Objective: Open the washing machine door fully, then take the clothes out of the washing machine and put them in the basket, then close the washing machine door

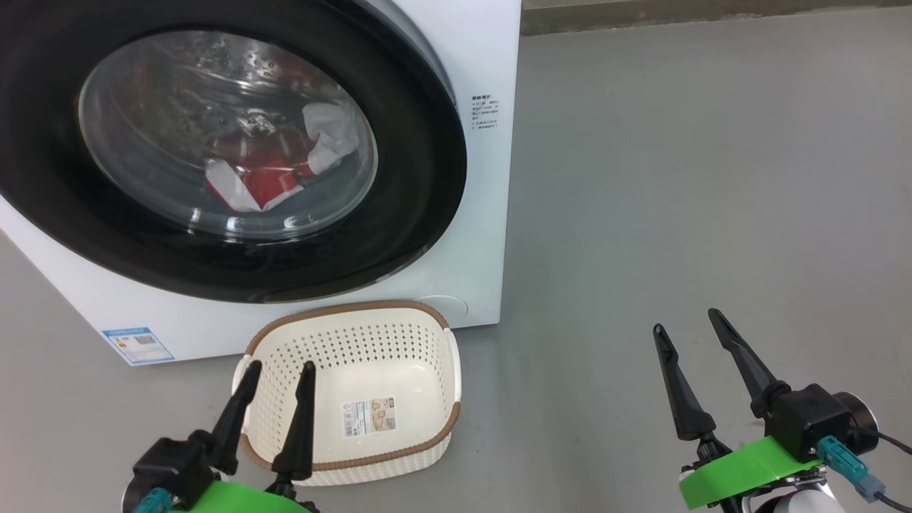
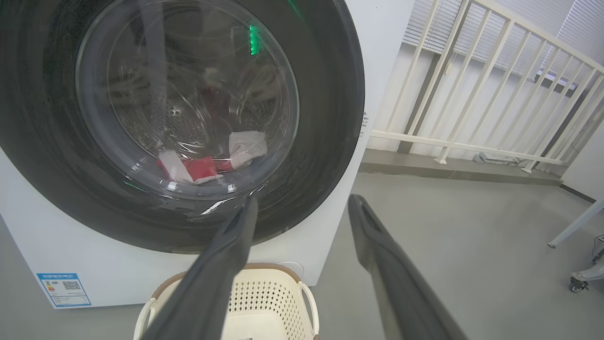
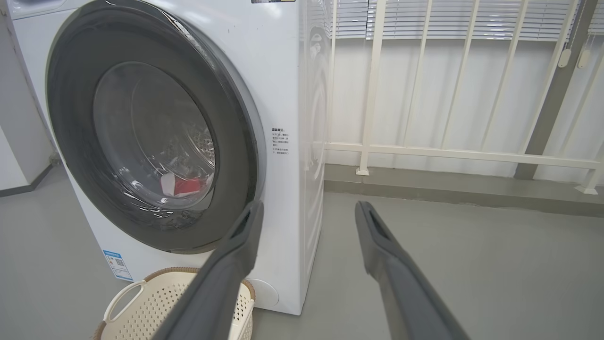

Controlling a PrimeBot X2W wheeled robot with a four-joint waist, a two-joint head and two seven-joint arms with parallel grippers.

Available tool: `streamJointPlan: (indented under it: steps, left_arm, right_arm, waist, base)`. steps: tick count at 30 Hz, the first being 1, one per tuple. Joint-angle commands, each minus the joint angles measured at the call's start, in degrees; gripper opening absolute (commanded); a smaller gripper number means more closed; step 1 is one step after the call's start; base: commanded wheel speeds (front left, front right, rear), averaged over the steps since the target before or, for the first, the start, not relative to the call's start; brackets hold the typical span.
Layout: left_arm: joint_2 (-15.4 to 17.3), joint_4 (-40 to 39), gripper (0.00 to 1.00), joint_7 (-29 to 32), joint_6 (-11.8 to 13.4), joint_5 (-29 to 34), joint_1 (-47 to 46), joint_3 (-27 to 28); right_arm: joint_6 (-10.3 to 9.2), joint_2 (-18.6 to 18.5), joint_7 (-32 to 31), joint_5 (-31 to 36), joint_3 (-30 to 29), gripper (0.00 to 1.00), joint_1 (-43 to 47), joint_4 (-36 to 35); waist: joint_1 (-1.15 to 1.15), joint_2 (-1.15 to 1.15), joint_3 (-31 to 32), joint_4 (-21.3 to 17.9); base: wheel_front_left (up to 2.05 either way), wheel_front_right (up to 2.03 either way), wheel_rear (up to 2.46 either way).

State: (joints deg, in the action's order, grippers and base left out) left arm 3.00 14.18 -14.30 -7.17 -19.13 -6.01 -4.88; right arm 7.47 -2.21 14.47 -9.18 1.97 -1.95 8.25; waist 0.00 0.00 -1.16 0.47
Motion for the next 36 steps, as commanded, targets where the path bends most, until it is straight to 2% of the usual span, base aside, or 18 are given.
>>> streamJointPlan:
  steps: [1,10,11,12,14,15,16,19,26,31,36]
  left_arm:
    - [0.9,-1.4,1.00,-0.7,-0.3,0.2,-2.3,2.0]
    - [0.8,-1.0,1.00,-0.7,-0.3,0.3,-2.4,2.2]
    - [0.8,-1.0,1.00,-0.7,-0.3,0.3,-2.4,2.2]
    - [0.8,-1.0,1.00,-0.7,-0.3,0.2,-2.4,2.2]
    - [0.8,-1.0,1.00,-0.7,-0.3,0.2,-2.5,2.1]
    - [0.8,-1.0,1.00,-0.7,-0.3,0.1,-2.5,2.1]
    - [0.8,-1.0,1.00,-0.7,-0.3,0.1,-2.5,2.2]
    - [0.8,-1.1,1.00,-0.7,-0.3,0.0,-2.6,2.3]
    - [0.7,-2.3,1.00,-0.7,-0.3,-0.1,-3.5,2.1]
    - [0.7,-2.9,1.00,-0.7,-0.3,-0.1,-4.1,1.7]
    - [0.7,-3.8,1.00,-0.7,-0.3,0.0,-5.0,1.8]
  right_arm:
    - [0.02,-0.7,0.5,-0.3,1.0,1.00,-2.4,-1.3]
    - [0.02,-0.7,0.5,-1.4,0.8,1.00,-2.4,-1.2]
    - [0.02,-0.7,0.5,-1.6,0.8,0.88,-2.4,-1.1]
    - [0.02,-0.7,0.5,-2.0,0.9,0.49,-2.4,-1.0]
    - [0.02,-0.7,0.5,-2.3,0.9,0.25,-2.7,-0.8]
    - [0.02,-0.7,0.5,-2.1,1.0,0.05,-2.9,-0.8]
    - [0.02,-0.7,0.5,-2.2,1.1,0.00,-3.1,-0.6]
    - [0.02,-0.7,0.5,-3.1,1.2,0.00,-3.9,0.3]
    - [0.02,-0.7,0.5,-13.4,0.5,0.00,-7.2,3.3]
    - [0.02,-0.7,0.5,-17.5,0.2,0.00,-9.9,4.8]
    - [0.02,-0.7,0.5,-25.4,1.8,0.00,-13.3,7.2]
  waist:
    - [0.00,0.00,0.0,0.0]
    - [0.00,0.00,0.0,0.2]
    - [0.00,0.00,-0.1,0.3]
    - [0.00,0.00,-0.1,0.3]
    - [0.00,0.00,-0.3,0.4]
    - [0.00,0.00,-0.5,0.5]
    - [0.00,0.00,-0.6,0.6]
    - [0.00,0.00,-1.1,1.0]
    - [0.00,0.00,-3.3,2.3]
    - [0.00,0.00,-4.6,3.1]
    - [0.00,0.00,-6.3,3.9]
  base:
    - [0.00,0.00,0.00]
    - [0.00,0.00,0.00]
    - [0.00,0.00,0.00]
    - [0.00,0.00,0.00]
    - [0.00,0.00,0.00]
    - [0.00,0.00,0.00]
    - [0.00,0.00,0.00]
    - [0.00,0.00,0.00]
    - [0.00,0.00,0.00]
    - [0.00,0.00,0.00]
    - [0.00,0.00,0.00]
